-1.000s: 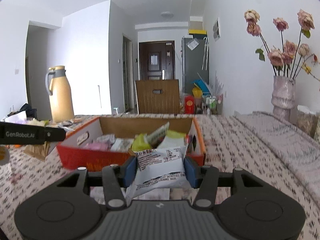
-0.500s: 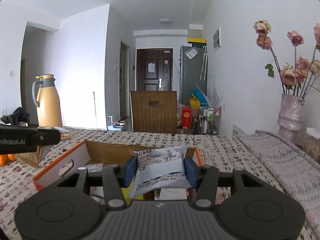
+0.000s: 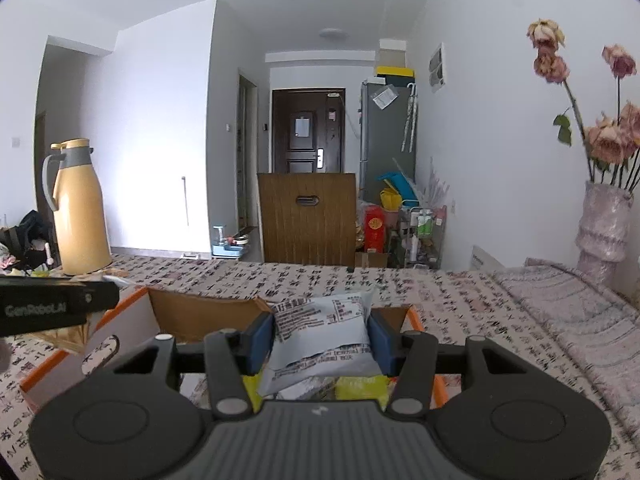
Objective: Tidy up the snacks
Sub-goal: 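Carry both held snacks into the box and open both grippers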
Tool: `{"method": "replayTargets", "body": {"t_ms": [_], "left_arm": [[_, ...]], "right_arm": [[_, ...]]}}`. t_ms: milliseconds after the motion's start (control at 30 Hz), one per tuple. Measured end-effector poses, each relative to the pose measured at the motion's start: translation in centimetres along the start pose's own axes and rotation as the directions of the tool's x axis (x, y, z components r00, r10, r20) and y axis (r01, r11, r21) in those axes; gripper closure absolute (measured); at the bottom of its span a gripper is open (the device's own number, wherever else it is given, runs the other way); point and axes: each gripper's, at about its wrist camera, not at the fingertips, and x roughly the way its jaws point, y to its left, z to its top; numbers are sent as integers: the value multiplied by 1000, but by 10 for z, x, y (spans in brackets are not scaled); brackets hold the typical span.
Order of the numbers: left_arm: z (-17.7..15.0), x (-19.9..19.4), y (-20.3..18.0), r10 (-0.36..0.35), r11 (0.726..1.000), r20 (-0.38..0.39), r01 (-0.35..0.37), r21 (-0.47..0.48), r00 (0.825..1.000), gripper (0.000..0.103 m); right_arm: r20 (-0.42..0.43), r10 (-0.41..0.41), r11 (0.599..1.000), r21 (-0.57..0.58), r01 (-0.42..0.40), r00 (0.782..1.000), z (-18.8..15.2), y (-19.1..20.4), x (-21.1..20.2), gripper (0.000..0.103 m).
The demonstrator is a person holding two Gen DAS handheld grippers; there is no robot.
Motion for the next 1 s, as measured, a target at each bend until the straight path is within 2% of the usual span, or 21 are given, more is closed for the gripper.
{"method": "replayTargets", "body": {"t_ms": [167,267,333,367,400,433,467,633,1000], "left_arm": [[-5,6,4,-23,1000,-29,23,-11,999,61],[-6,2,4,-39,999,-19,38,-18,999,47],[-7,-2,5,-30,999,-1,30,-21,1000,22],[-6,-4,4,-20,1000,13,20,-22,1000,16],[-6,-6,4,-5,1000,26,6,-24,1000,4],[-6,-7,4,5,1000,38,-3,-30,999,0],[-6,-9,5,12,999,47,-10,-37,999,0],[-5,-8,5,12,999,33,-11,-41,999,0],[-2,-16,6,10,999,48,-8,-54,999,0]], "right_arm": [[-33,-4,1000,-4,4,999,-7,0,7,50],[-26,-27,1000,-1,27,999,-8,-1,5,40],[-22,-39,999,4,39,999,-9,-3,2,33],[-20,-45,999,11,45,999,-9,-4,1,20],[-16,-52,999,17,52,999,-8,-6,1,9],[-14,-57,998,24,58,998,-8,-7,0,4],[-13,-62,998,33,62,998,-8,-9,-1,0],[-26,-57,995,75,59,998,-9,-14,-1,0],[5,-66,995,73,65,998,-4,-14,-11,0]]}}
